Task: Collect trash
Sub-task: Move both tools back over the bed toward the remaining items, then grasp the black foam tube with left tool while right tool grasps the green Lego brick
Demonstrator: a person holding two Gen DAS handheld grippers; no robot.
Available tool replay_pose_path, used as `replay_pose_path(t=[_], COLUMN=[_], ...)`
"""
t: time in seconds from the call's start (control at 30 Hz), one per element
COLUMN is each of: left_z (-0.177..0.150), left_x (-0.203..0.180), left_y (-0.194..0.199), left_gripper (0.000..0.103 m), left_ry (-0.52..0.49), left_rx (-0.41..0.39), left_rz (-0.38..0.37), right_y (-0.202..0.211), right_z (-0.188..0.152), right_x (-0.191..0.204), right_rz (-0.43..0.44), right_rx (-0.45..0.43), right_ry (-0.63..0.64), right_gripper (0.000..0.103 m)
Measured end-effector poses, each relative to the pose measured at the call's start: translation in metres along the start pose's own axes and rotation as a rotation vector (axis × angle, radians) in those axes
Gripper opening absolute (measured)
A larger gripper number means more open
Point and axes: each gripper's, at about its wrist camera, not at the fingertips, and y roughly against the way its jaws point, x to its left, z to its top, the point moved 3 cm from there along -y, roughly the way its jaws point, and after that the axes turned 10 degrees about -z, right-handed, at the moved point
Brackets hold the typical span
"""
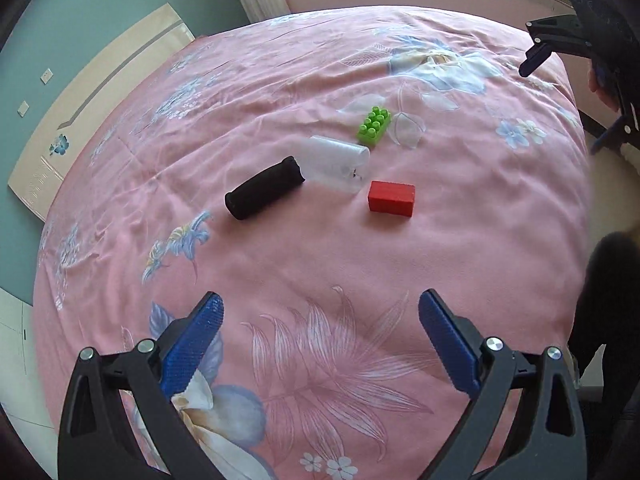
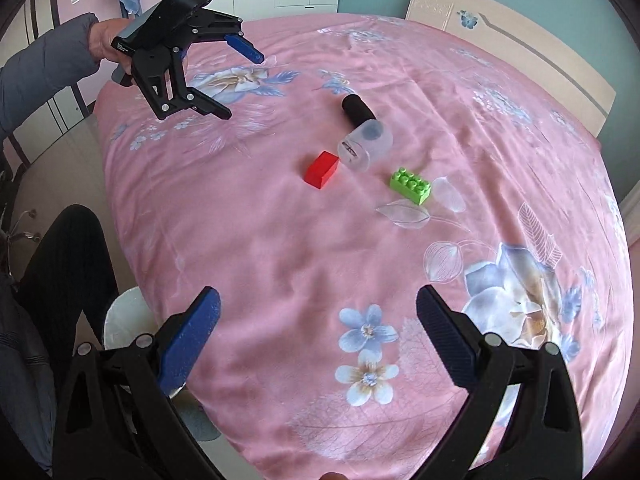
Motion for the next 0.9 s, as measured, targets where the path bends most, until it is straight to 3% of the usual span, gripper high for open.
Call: replay_pose_path(t=[0.17,0.57,0.9], left_z=[0.02,0.056,0.081], left_x=[0.033,0.071,0.08], left_y=[-0.033,-0.083,-0.11], left_gripper=[0.1,0.1,0.099], left_ry=[-0.082,-0.189,-0.253], left_rx=[0.03,0.106,0.122], left_rz=[-0.027,-0.213,-0.239], right_y=[-0.036,-0.103,-0.125], right_z=[0.016,0.053,0.068], right_x=[-0.033,-0.059,-0.065], right_rz=[0.002,0.049,0.061], right_rx=[0.03,0.04,0.049], right_ry=[0.028,0.123,0.149], right_gripper=[0.096,0.096,0.096])
